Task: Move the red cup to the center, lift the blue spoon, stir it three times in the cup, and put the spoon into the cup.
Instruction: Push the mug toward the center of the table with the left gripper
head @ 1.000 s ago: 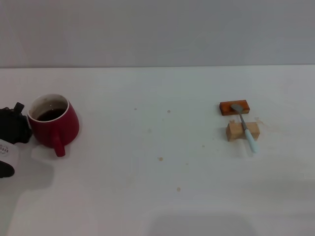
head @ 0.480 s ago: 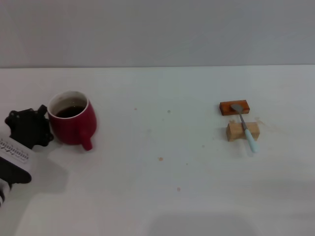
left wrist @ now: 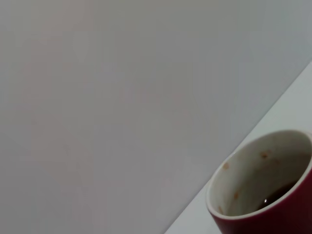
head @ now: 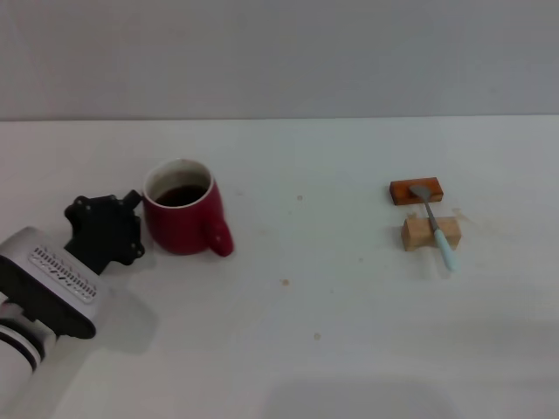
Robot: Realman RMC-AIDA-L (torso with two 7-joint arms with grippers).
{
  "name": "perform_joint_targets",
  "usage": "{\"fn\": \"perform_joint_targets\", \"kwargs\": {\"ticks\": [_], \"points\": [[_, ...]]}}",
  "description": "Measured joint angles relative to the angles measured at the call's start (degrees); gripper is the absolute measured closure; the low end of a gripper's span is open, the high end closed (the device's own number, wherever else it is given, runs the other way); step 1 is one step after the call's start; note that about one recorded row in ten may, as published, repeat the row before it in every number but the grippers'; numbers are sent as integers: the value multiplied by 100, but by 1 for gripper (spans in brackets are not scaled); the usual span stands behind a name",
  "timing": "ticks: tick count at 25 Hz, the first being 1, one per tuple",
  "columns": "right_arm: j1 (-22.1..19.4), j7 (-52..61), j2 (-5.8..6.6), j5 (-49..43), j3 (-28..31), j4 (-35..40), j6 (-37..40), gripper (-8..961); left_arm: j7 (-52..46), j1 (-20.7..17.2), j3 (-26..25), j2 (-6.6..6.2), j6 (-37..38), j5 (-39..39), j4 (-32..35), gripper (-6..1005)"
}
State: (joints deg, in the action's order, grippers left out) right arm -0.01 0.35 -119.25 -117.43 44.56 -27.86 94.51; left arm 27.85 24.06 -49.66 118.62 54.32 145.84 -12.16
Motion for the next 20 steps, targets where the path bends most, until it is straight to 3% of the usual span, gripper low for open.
{"fn": "perform_joint_targets", "kwargs": {"ticks": [13,20], "points": [[-19,0,-2,-4,-14,11,-3,269,-4,6,656,12,-2,-3,-340,931],[-38,0,-2,-7,-19,17,-3,268,-5,6,619,3,-11,-28,-295,922]]}}
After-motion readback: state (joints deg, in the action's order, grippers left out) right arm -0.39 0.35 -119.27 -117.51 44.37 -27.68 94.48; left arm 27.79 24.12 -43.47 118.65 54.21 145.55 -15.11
